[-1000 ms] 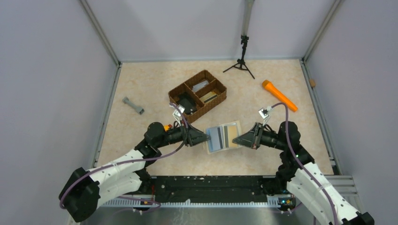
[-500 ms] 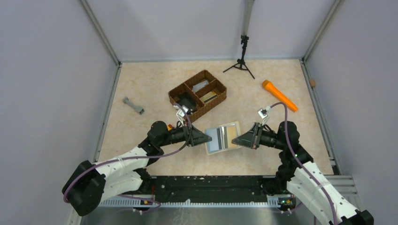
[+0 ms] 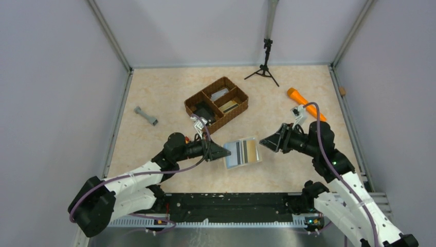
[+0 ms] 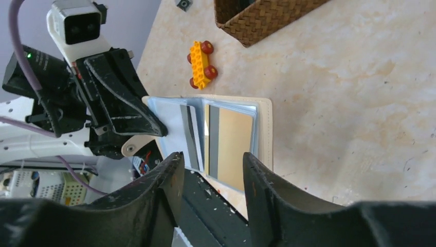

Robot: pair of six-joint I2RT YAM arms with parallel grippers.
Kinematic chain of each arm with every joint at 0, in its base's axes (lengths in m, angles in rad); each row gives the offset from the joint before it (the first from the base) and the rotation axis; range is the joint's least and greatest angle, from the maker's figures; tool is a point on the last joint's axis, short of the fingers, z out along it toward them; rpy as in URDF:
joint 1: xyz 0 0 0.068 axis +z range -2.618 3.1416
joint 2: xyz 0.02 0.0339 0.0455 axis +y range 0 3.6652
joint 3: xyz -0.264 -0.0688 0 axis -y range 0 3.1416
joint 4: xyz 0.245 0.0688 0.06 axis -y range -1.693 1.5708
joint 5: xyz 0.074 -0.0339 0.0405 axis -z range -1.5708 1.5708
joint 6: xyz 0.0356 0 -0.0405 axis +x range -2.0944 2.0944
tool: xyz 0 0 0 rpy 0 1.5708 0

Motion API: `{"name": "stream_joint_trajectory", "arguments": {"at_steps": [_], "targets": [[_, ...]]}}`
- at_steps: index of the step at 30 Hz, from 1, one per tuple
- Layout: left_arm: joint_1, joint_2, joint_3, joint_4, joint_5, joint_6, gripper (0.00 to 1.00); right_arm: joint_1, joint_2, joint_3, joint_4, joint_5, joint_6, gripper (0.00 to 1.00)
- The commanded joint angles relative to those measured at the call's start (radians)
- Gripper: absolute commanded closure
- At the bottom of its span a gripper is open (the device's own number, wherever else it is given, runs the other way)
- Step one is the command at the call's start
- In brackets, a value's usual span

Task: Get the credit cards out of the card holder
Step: Remove the credit card from the card holder.

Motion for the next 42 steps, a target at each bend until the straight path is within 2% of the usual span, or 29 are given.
{"name": "stream_joint_trajectory", "arguments": {"at_steps": [1,2,4,10,17,25,28,31,33,35,38,42], "targets": [[0.0,-0.016,0.0,0.058,-0.015,0.005,1.0,-0.001,0.023,0.046,0.031,-0.054,-0.054,0.6],[0.001,-0.011,-0.001,0.065,-0.012,0.002,1.0,0.001,0.042,0.034,0.077,-0.108,-0.034,0.63],[0.0,0.001,0.001,0.085,0.0,-0.007,1.0,0.022,0.092,0.014,0.145,-0.159,-0.008,0.65],[0.0,0.065,0.012,0.174,0.027,-0.04,1.0,0.154,0.189,-0.014,0.238,-0.122,-0.011,0.64],[0.001,0.185,0.019,0.383,0.115,-0.143,1.0,0.165,0.239,-0.064,0.315,-0.148,0.018,0.56],[0.0,0.259,0.028,0.592,0.188,-0.262,1.0,0.165,0.248,-0.097,0.411,-0.175,0.064,0.57],[0.0,0.26,0.028,0.618,0.195,-0.276,1.0,0.165,0.233,-0.103,0.439,-0.195,0.096,0.58],[0.001,0.243,0.024,0.619,0.192,-0.275,1.0,0.165,0.21,-0.111,0.463,-0.208,0.131,0.66],[0.0,0.227,0.021,0.589,0.182,-0.253,1.0,0.165,0.184,-0.117,0.488,-0.222,0.175,0.74],[0.0,0.209,0.013,0.551,0.165,-0.237,1.0,0.165,0.165,-0.128,0.532,-0.236,0.218,0.76],[0.001,0.192,0.001,0.56,0.155,-0.238,1.0,0.165,0.145,-0.157,0.628,-0.263,0.295,0.76],[0.001,0.17,-0.014,0.592,0.155,-0.248,1.0,0.165,0.107,-0.211,0.774,-0.284,0.387,0.65]]}}
